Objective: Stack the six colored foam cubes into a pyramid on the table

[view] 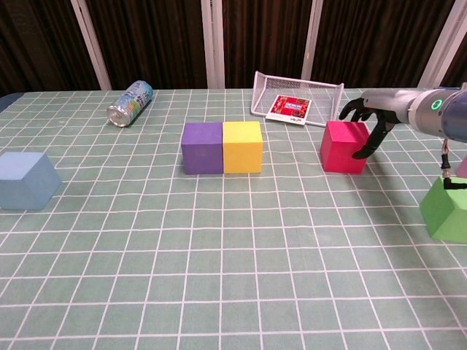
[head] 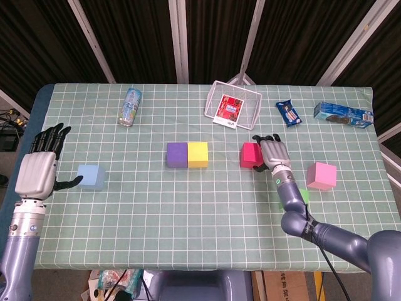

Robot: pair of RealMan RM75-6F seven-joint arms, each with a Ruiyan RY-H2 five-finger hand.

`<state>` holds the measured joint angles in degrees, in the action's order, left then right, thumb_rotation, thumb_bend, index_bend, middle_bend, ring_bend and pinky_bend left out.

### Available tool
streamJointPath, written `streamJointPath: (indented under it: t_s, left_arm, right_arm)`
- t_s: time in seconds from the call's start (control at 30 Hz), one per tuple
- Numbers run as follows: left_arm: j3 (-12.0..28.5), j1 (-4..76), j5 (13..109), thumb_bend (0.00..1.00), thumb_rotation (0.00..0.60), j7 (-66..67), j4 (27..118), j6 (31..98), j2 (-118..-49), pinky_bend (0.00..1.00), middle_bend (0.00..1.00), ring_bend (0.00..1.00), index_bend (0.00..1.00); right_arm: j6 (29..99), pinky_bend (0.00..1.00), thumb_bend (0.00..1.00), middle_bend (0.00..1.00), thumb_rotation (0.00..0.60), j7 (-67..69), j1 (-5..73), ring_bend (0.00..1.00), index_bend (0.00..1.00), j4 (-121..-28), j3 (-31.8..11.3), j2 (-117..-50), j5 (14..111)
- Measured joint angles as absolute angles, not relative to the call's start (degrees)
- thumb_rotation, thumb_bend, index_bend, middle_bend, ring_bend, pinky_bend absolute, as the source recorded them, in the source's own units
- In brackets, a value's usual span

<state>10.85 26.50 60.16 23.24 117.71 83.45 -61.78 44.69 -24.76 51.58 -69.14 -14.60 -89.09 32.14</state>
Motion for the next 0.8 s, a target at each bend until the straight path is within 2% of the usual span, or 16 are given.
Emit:
streamJointPath:
  t_s: [0.13, 0.37, 0.8]
  left_arm:
    - [11.0, 26.4, 60.2, 0.05, 0.600, 23.2, 117.7, 83.1, -61.8, 0.03, 0.00, 0.00, 0.00]
    - [11.4, 26.0, 60.5, 0.05, 0.600, 22.9, 117.9, 83.0, -61.6, 0.03, 0.00, 0.00, 0.00]
    - [11.9, 25.5, 60.9, 0.05, 0.600, 22.8, 118.2, 82.9, -61.5, 0.03, 0.00, 0.00, 0.00]
  right_arm:
    - [45.2, 0.00, 0.24, 0.37, 0.600, -24.4, 51.4, 0.26, 0.39, -69.4, -14.6, -89.0, 32.8]
    - [46.5, 0.00, 0.24, 0.41, 0.600, -22.7, 50.5, 0.29, 0.41, -70.6, -14.7, -88.6, 34.6]
    - [46.4, 0.00, 0.24, 0.41, 0.600, -21.9, 51.3, 0.29, 0.41, -76.0, -16.1, -85.9, 36.2]
